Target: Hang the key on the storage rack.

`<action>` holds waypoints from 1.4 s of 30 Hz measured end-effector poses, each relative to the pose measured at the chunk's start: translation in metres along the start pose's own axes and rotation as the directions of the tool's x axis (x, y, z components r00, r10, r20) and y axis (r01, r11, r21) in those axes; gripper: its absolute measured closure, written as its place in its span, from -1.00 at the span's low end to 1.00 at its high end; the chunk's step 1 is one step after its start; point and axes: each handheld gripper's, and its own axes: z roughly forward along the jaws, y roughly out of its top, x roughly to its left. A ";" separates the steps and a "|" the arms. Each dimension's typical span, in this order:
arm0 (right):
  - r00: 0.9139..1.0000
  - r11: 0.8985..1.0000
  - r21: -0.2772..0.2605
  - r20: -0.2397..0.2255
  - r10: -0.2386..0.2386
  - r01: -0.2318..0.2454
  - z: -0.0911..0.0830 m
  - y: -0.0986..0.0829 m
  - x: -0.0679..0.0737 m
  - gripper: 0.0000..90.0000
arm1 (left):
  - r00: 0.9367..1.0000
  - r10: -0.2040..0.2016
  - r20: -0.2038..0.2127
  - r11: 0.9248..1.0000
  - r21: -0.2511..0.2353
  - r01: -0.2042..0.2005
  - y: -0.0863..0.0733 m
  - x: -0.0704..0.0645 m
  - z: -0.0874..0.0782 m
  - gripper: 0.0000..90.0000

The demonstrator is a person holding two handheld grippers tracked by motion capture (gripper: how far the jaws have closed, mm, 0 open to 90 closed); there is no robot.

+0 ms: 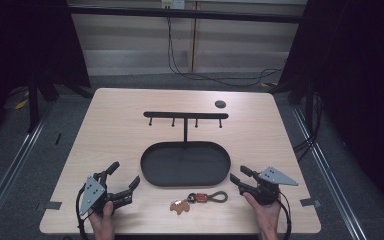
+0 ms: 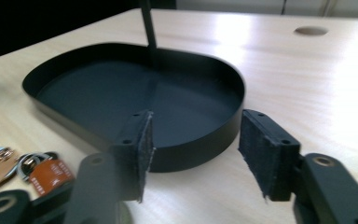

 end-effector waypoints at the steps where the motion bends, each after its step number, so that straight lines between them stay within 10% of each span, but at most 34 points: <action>1: 1.000 1.000 0.009 -0.010 0.004 -0.004 0.001 0.001 0.000 -0.03 | 1.000 0.000 0.000 1.000 0.000 0.000 0.000 0.000 0.000 -0.66; 8: 0.989 0.993 0.115 -0.147 -0.008 0.025 0.008 0.003 0.008 0.14 | 1.000 0.001 0.002 1.000 0.000 -0.001 0.000 0.000 0.000 -0.66; 14: 0.987 0.985 0.156 -0.153 -0.050 0.075 0.010 0.017 0.017 0.13 | 1.000 -0.001 0.002 1.000 -0.001 0.001 0.000 0.000 0.000 -0.66; 20: 0.962 0.958 0.260 -0.269 -0.046 0.119 0.020 0.028 0.023 0.26 | 1.000 0.001 0.002 1.000 0.000 -0.001 0.000 0.000 0.000 -0.66; 31: 0.944 0.827 0.508 -0.322 -0.075 0.240 0.038 0.043 0.025 -0.23 | 1.000 0.001 0.002 1.000 0.001 -0.001 0.000 0.000 0.000 -0.66; 42: 0.899 0.682 0.625 -0.422 -0.114 0.380 0.053 0.055 0.029 0.51 | 1.000 0.001 0.004 1.000 -0.001 -0.001 0.000 0.000 0.000 -0.66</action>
